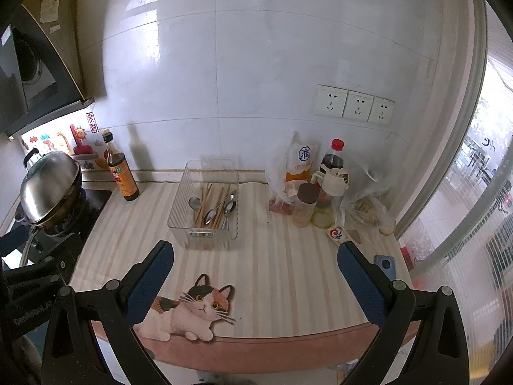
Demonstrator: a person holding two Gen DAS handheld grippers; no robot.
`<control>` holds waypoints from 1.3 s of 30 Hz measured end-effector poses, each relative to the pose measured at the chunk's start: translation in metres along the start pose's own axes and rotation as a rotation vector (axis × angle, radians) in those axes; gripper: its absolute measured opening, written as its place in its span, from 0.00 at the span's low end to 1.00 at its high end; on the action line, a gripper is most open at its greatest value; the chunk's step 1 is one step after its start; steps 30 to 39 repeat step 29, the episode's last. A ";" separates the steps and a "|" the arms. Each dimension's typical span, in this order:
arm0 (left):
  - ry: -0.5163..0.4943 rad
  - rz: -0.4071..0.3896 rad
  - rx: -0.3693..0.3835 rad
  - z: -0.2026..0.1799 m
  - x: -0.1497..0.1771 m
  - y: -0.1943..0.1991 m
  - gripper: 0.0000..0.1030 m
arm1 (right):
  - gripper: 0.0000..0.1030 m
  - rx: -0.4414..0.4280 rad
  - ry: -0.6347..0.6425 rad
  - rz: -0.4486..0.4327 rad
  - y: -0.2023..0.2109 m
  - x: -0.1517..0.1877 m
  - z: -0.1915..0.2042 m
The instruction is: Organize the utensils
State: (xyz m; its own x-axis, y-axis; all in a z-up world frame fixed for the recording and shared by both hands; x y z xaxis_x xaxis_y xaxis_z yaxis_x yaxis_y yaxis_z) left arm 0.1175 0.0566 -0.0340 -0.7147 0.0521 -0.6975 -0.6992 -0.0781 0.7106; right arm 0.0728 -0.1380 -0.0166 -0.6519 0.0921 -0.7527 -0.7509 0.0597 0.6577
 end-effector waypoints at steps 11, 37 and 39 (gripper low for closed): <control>0.002 0.000 -0.005 0.001 -0.001 -0.002 1.00 | 1.00 -0.006 0.010 -0.001 -0.003 -0.001 -0.001; 0.003 -0.004 -0.006 0.003 -0.007 -0.004 1.00 | 1.00 -0.012 0.011 -0.001 -0.006 -0.004 -0.003; 0.003 -0.004 -0.006 0.003 -0.007 -0.004 1.00 | 1.00 -0.012 0.011 -0.001 -0.006 -0.004 -0.003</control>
Point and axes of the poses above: each gripper's, at about its wrist camera, not at the fingertips, and y roughly against the way its jaws point, z to its left, x to its underside, the point moved 2 cm from there along -y, roughly the way its jaws point, and after that the axes turned 6 degrees about -x, right-handed, at the moved point
